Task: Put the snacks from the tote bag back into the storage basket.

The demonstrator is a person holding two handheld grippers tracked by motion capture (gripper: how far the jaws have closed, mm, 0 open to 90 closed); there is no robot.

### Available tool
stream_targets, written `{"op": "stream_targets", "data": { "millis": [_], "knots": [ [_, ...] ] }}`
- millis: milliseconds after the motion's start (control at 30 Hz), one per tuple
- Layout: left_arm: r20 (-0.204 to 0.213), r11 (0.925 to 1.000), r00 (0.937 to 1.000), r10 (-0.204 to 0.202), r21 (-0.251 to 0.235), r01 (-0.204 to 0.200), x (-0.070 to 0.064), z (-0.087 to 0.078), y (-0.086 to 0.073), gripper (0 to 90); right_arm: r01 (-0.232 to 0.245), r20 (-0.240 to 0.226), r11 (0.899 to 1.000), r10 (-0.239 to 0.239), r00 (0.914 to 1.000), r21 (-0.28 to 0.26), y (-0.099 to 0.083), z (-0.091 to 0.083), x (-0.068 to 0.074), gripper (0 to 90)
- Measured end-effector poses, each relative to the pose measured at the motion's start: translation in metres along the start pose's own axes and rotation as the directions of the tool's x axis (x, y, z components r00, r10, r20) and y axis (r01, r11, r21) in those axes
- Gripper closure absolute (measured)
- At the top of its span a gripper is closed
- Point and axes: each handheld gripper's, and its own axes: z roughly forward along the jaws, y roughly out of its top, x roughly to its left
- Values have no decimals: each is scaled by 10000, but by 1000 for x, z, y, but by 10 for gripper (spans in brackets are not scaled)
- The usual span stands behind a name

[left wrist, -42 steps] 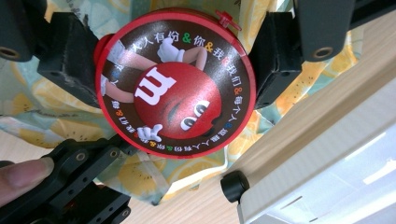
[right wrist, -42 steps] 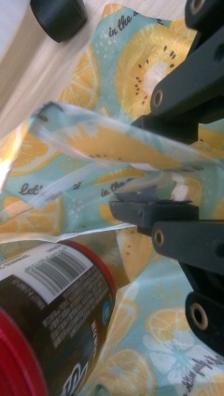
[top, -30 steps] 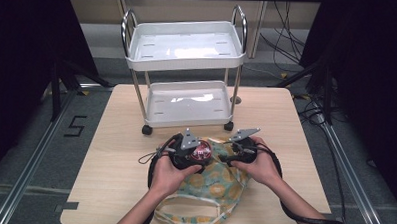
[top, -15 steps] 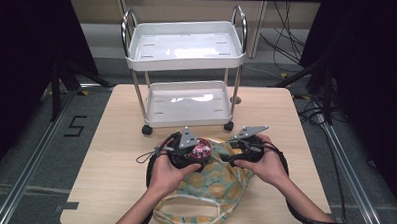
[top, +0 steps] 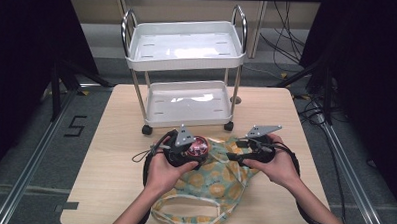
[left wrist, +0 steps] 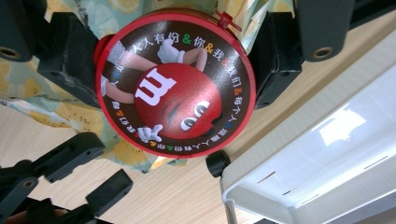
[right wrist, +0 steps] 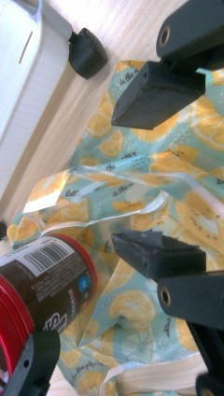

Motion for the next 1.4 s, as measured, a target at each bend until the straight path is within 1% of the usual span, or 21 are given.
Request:
{"op": "stream_targets", "data": {
  "millis": [67,100,200,233,467,500,567,600,667,700,833,867,900,967,1000,1033,1233,1267,1333,1367,1400],
  "knots": [
    [5,9999,9999,125,102,-125,2,-2,1,255,-21,41,9997,22,10000,-261,-2,-2,-1,431],
    [22,10000,10000,70,54,-70,2,-1,1,255,-259,-52,9996,258,9997,-110,-3,-4,0,437],
    [-28,10000,10000,-5,-48,5,2,-2,2,255,-464,9,9985,465,9989,-286,-5,-7,-1,471],
    [-39,10000,10000,0,-32,0,2,-3,2,254,-370,6,9989,370,9993,-303,-6,-9,-4,481],
    [-160,10000,9998,73,14,-73,5,-7,4,254,-597,364,9966,619,9974,-575,-13,-18,-8,518],
    [-141,10000,9999,80,25,-79,6,-8,4,254,-781,385,9955,802,9960,-533,-15,-19,-7,518],
    [-224,10000,9997,78,13,-78,7,-9,4,254,-743,578,9943,788,9952,-760,-17,-20,-8,519],
    [-222,10000,9997,82,7,-82,7,-10,5,254,-545,650,9947,602,9961,-869,-18,-21,-11,518],
    [-224,9999,9996,142,-17,-142,9,-11,5,255,-779,695,9916,853,9939,-1035,-19,-22,-11,518],
    [-254,9999,9997,29,-149,-33,9,-11,5,255,-686,756,9924,765,9942,-1022,-20,-23,-12,515],
    [-229,9997,9997,86,-210,-91,12,-14,6,254,-948,688,9891,1029,9923,-1123,-24,-23,-13,501],
    [-326,9999,9995,40,-161,-45,11,-15,7,255,-694,883,9906,801,9929,-1178,-24,-23,-15,496],
    [-303,9998,9995,72,-175,-77,12,-15,7,255,-1090,732,9888,1167,9905,-1017,-24,-24,-12,490],
    [-312,9997,9993,188,-116,-192,13,-16,7,255,-980,837,9885,1080,9906,-1156,-25,-24,-14,476],
    [-307,9997,9993,207,-98,-210,13,-16,7,255,-700,1037,9892,837,9911,-1290,-26,-24,-16,476],
    [-254,9999,9997,61,-96,-63,13,-16,7,255,-1075,906,9865,1191,9887,-1239,-26,-25,-14,475],
    [-418,9997,9991,71,-230,-81,14,-18,8,255,-1068,1306,9843,1254,9835,-1405,-32,-24,-18,483],
    [-449,9997,9988,199,-157,-207,15,-19,8,255,-1232,1166,9826,1398,9833,-1392,-33,-24,-18,487],
    [-348,9996,9993,118,-245,-127,16,-19,8,255,-836,1373,9862,1034,9851,-1432,-33,-25,-21,487],
    [-376,9996,9993,28,-264,-38,16,-19,8,255,-1148,1195,9827,1326,9839,-1453,-33,-24,-19,487],
    [-427,9997,9991,64,-250,-75,17,-20,8,255,-1136,1271,9831,1322,9830,-1434,-34,-24,-19,486]
  ]
}}
